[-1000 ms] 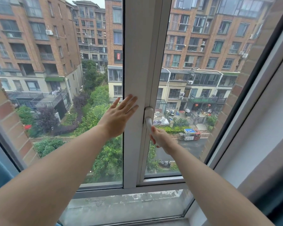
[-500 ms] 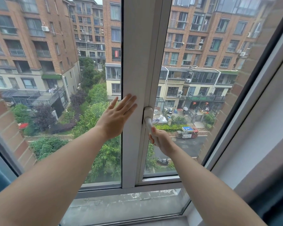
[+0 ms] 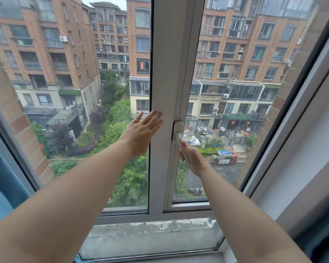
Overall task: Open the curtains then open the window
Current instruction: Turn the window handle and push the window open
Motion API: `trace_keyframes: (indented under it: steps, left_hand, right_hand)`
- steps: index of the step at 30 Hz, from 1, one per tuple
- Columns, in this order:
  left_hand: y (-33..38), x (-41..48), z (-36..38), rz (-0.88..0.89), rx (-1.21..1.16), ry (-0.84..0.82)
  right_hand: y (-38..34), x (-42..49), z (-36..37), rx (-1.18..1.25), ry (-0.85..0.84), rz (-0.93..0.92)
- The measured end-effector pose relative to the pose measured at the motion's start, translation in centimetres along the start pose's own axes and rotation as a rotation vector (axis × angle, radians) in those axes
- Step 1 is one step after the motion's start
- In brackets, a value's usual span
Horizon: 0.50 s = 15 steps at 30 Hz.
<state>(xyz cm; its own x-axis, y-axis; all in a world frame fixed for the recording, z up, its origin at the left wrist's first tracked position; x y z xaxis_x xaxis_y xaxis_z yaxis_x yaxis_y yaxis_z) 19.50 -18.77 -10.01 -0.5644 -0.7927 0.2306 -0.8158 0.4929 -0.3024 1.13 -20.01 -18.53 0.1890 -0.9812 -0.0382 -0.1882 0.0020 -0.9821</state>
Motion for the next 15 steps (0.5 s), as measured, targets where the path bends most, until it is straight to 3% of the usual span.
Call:
trace_keyframes:
  steps: [9, 15]
  left_hand:
    - [-0.9, 1.9, 1.0, 0.023, 0.010, 0.124]
    - [-0.6, 1.9, 0.7, -0.010, 0.028, 0.079]
  right_hand:
    - [1.9, 1.9, -1.2, -0.017, 0.082, -0.018]
    - [0.7, 0.8, -0.5, -0.096, 0.085, 0.022]
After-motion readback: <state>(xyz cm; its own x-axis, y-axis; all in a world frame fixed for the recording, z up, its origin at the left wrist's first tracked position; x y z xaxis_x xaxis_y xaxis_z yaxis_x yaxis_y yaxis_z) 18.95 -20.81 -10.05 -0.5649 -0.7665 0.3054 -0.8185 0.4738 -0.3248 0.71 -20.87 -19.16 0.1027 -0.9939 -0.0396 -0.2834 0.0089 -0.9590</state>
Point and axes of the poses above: each hand's wrist, its own x-axis towards the middle knuckle, its own z-axis out of the palm, y = z × x, the point moved 3 cm from there along x, towards the middle knuckle, and after that the axes turned 9 degrees about -y, right-handed, at the moved point
